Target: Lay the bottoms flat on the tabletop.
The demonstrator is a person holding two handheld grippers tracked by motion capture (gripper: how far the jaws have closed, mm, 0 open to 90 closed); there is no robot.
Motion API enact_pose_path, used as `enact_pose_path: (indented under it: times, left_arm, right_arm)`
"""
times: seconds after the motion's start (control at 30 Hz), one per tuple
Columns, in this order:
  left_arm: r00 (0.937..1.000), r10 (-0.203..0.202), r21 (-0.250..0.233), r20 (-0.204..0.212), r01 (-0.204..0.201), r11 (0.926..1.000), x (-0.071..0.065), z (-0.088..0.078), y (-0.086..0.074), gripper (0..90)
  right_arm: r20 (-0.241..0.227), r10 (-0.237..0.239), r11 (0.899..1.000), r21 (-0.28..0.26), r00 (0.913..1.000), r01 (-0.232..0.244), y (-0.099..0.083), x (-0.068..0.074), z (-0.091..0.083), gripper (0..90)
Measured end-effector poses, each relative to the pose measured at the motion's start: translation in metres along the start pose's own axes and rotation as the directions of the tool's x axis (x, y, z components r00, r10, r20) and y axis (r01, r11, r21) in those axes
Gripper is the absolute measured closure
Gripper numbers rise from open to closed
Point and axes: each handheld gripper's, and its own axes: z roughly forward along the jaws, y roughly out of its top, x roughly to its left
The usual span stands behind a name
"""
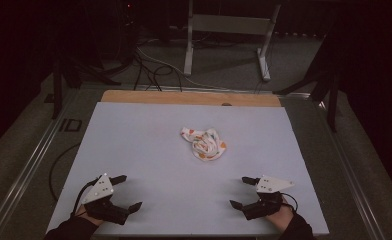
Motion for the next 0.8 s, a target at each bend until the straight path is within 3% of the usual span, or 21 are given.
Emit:
enact_pose_path:
  times: [0.17, 0.7, 0.8]
  left_arm:
    - [1.0, -0.002, 0.003, 0.009, 0.002, 1.0, -0.0002, 0.0009, -0.0001, 0.1]
    - [0.999, 0.02, -0.003, 0.04, -0.02, 0.9998, -0.0048, 0.0042, 0.0048, 0.0]
    - [0.9985, 0.039, 0.029, 0.038, -0.04, 0.9988, -0.0084, 0.0061, 0.0076, 0.1]
  right_arm:
    - [0.011, -0.029, 0.999, 0.016, 0.9995, 0.029, 0.0003, 0.004, 0.0006, 9.1]
    - [0.003, -0.033, 0.999, 0.024, 0.9994, 0.033, 0.0019, 0.0064, 0.0018, 9.1]
    - [-0.004, -0.039, 0.999, 0.024, 0.9992, 0.039, 0.0045, 0.0078, 0.0025, 9.1]
